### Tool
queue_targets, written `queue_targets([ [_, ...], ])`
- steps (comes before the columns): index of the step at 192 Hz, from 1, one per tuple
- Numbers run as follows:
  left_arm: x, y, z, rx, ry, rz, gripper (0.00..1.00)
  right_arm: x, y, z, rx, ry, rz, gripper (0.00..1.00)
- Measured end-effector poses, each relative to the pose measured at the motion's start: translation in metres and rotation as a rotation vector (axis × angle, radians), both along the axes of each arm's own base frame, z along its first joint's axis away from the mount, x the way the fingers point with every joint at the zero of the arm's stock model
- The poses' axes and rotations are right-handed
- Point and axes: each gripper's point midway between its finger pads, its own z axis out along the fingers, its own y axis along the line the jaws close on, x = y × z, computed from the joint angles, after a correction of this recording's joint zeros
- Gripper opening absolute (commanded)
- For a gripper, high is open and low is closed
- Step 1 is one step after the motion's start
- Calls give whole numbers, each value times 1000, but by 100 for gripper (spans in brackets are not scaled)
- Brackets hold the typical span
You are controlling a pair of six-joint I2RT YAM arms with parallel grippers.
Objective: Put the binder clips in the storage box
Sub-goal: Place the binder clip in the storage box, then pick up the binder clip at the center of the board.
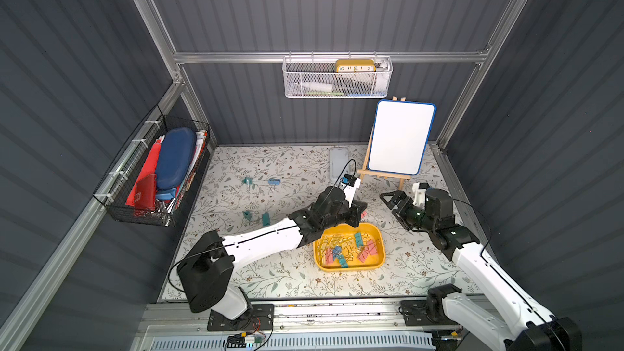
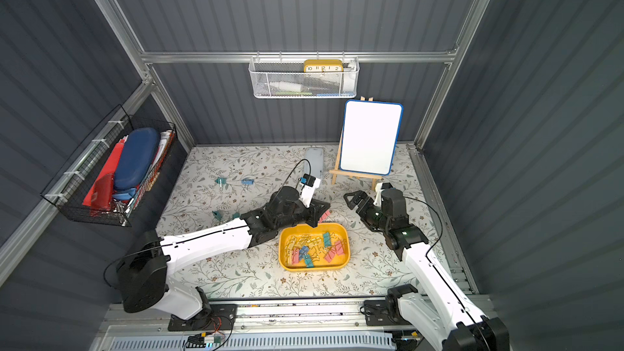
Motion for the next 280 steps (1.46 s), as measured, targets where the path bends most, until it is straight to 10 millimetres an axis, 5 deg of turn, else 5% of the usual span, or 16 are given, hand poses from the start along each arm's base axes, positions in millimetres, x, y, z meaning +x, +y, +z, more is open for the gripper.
queue_targets([
  [47,-28,-19,-76,116,27,-63,0,-1,-1,1,0,-2,-1,99],
  [85,-18,-9,-109,194,26,0,0,-4,-1,5,1,-14,0,99],
  [100,-14,-6,-112,207,15,22,0,-4,-1,6,0,-15,-1,99],
  [139,-7,-6,-109,203,-17,53,22,-5,-2,6,0,-17,0,99],
  [178,-4,-5,-105,200,-32,68,22,-6,-2,11,2,-34,0,99],
  [201,4,4,-84,180,-51,103,20,-7,-1,14,7,-41,5,99],
  [219,29,25,-54,133,-60,176,19,-9,2,20,19,-49,24,99],
  [233,70,59,-25,88,-66,297,19,-10,6,27,33,-60,47,99],
  [255,144,132,12,25,-68,526,14,-12,14,36,51,-78,88,99],
  [280,197,219,21,-8,-34,728,10,-17,23,38,57,-83,130,99],
])
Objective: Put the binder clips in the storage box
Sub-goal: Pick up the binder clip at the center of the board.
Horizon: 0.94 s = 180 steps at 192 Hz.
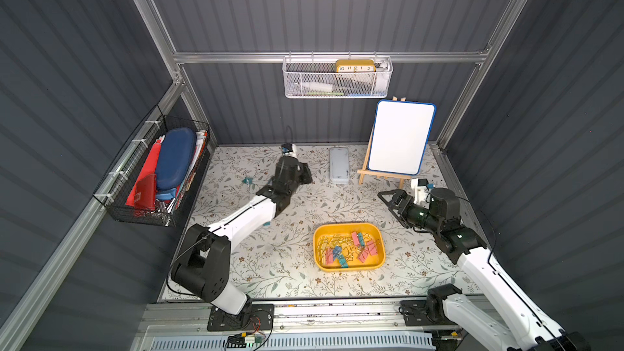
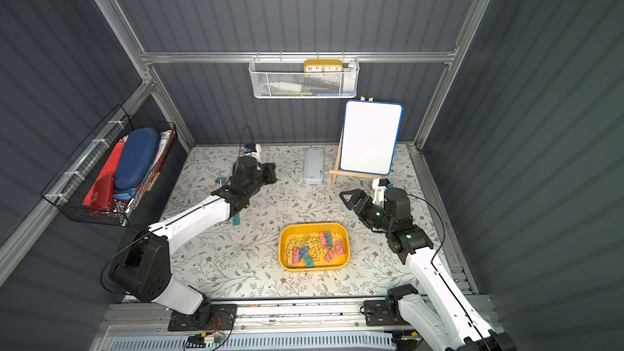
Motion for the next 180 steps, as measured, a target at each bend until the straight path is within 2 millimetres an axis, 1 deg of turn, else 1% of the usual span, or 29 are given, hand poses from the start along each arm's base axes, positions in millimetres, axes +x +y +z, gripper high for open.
queue_targets([
  [3,7,14,-1,-10,7,31,10,-1,1,0,-1,-1,4,99],
  [7,11,25,-2,-15,14,52,9,-1,2,0,0,-2,8,99],
  [10,17,37,-4,-27,24,78,8,-2,3,1,0,-2,12,99],
  [22,31,69,-14,-59,57,136,9,-3,4,2,0,-5,17,99],
  [32,40,97,-28,-97,94,178,10,-4,4,3,1,-10,19,99],
  [44,48,120,-44,-147,138,208,11,-5,4,4,3,-14,20,99],
  [56,53,134,-59,-190,171,223,13,-5,4,5,4,-16,21,99],
  [62,55,137,-64,-206,185,224,15,-5,4,5,4,-16,20,99],
  [69,56,138,-72,-226,202,221,19,-5,5,5,4,-16,21,99],
  [92,59,132,-92,-294,256,196,48,-6,5,5,4,-16,24,99],
  [97,59,130,-96,-300,266,184,51,-6,6,5,4,-16,25,99],
  [120,61,129,-112,-338,302,169,53,-6,6,5,3,-16,25,99],
  [149,63,130,-127,-358,338,168,49,-6,6,5,3,-16,27,99],
  [180,74,128,-139,-366,364,160,46,-6,7,4,3,-13,29,99],
])
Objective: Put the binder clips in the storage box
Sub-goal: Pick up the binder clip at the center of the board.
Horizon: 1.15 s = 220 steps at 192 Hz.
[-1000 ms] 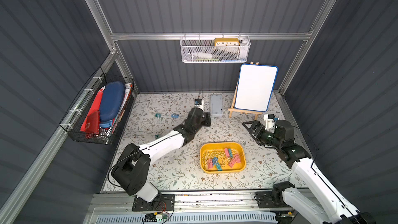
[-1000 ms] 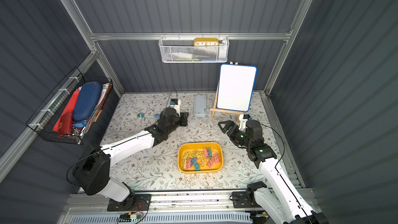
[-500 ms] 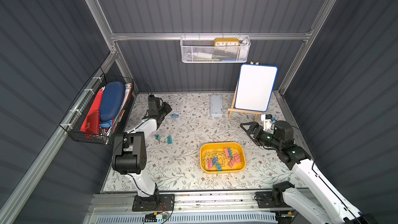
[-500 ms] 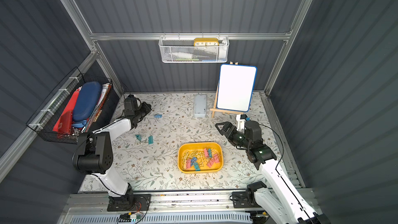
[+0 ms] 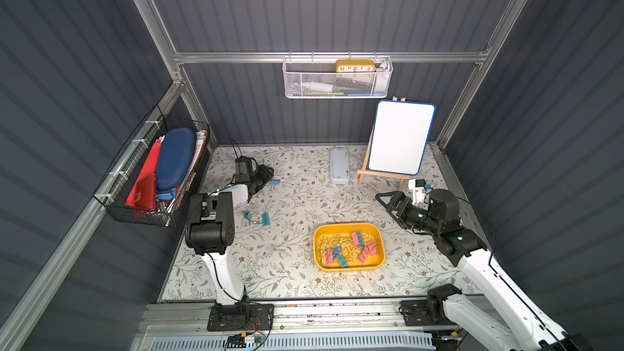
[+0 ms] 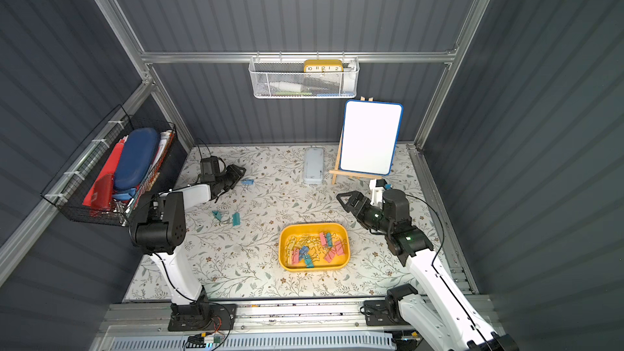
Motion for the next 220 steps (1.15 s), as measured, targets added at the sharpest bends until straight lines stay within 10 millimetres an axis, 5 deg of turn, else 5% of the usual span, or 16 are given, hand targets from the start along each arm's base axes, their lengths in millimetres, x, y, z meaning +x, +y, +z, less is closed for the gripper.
queue_targets([
  [89,-8,1,-29,3,94,8,35,1,2,-4,-3,14,2,99],
  [167,-7,0,-27,6,100,-3,0,4,6,-9,-7,29,6,99],
  [220,-13,-9,-20,16,98,-57,0,4,7,-9,-10,27,7,99],
])
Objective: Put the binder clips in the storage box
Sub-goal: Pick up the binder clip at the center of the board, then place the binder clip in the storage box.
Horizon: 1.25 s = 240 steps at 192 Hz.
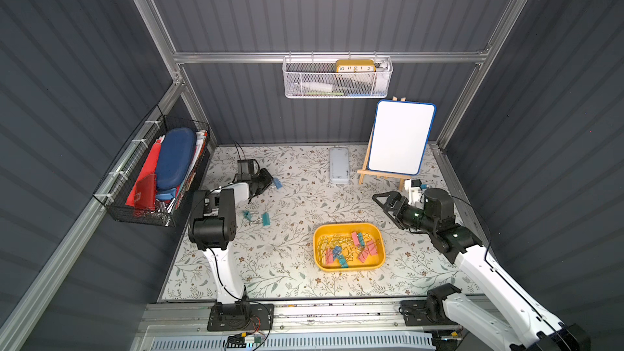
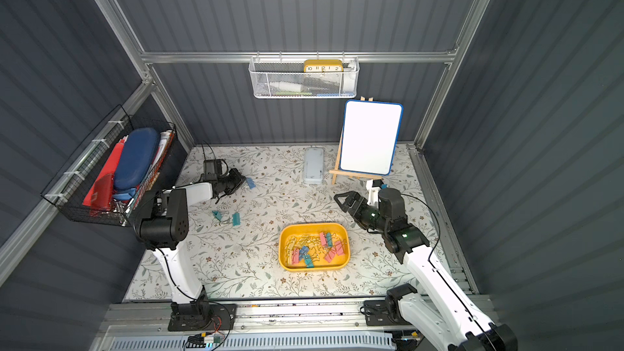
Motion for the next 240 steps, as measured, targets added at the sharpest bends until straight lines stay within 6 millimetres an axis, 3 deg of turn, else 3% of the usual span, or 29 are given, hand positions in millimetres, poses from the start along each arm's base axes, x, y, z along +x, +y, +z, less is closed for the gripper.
queue_targets([
  [27,-4,-31,35,70,-47,-80,0,1,-1,-1,-12,-3,-5,99],
  [46,-13,-76,79,141,-124,-160,0,4,-4,-4,-26,-2,-20,99],
  [60,-30,-115,112,187,-187,-226,0,6,-7,-7,-39,3,-39,99],
  [75,-59,-158,146,230,-260,-305,0,8,-10,-9,-56,1,-58,99],
  [97,-119,-218,187,282,-367,-443,0,11,-15,-11,-84,-5,-79,99],
  [132,-230,-296,226,313,-519,-698,0,15,-28,-17,-122,15,-119,99],
  [149,-276,-324,229,314,-565,-816,0,17,-35,-19,-128,25,-144,99],
  [167,-301,-338,219,335,-567,-889,0,19,-42,-19,-129,29,-166,99],
  [188,-304,-344,198,380,-541,-916,0,20,-48,-20,-128,38,-188,99],
  [240,-304,-348,124,469,-437,-973,0,15,-64,-20,-131,59,-238,99],
])
